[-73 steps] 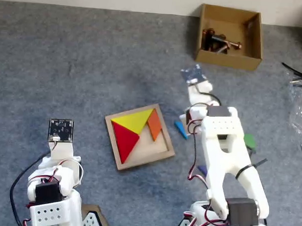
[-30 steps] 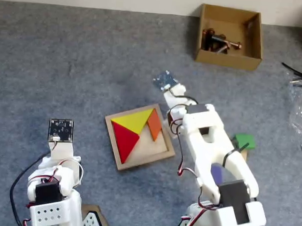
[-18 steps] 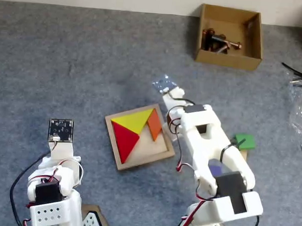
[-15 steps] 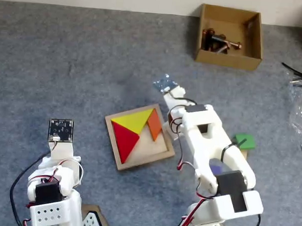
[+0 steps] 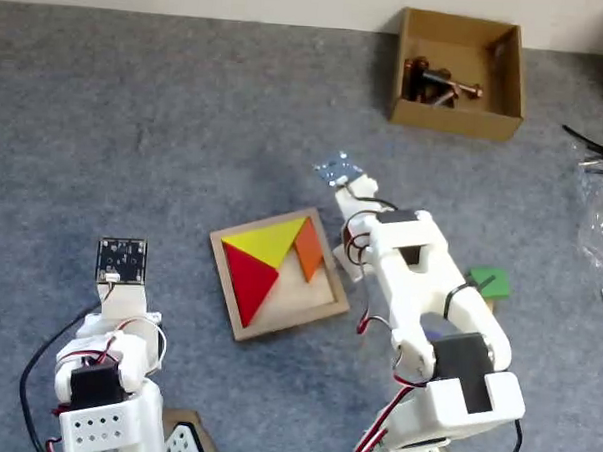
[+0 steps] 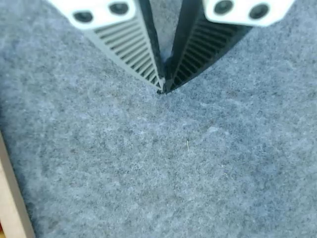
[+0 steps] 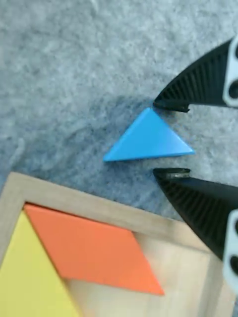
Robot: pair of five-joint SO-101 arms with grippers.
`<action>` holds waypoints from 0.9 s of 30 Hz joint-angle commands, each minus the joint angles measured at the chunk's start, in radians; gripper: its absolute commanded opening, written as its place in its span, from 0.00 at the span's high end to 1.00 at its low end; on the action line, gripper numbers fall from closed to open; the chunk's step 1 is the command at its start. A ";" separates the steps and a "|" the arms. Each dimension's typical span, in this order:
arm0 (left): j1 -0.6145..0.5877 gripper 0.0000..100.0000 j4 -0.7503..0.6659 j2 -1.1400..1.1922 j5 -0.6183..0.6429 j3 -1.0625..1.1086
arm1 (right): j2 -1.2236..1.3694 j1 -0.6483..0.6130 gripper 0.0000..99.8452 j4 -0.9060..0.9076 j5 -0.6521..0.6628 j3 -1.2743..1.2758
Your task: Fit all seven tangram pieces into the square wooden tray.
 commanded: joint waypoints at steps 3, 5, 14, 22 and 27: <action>-0.013 0.99 0.005 -0.005 0.009 0.019 | -0.008 0.013 0.82 -0.013 0.009 -0.030; -0.013 0.99 0.005 -0.005 0.009 0.019 | -0.012 0.013 0.82 -0.013 0.009 -0.031; -0.013 0.99 0.005 -0.005 0.009 0.019 | -0.203 -0.015 0.82 -0.015 0.009 -0.028; -0.013 0.99 0.005 -0.005 0.009 0.019 | -0.145 -0.042 0.82 -0.016 0.009 -0.036; -0.013 0.99 0.005 -0.005 0.009 0.019 | -0.077 -0.042 0.82 -0.016 0.009 -0.036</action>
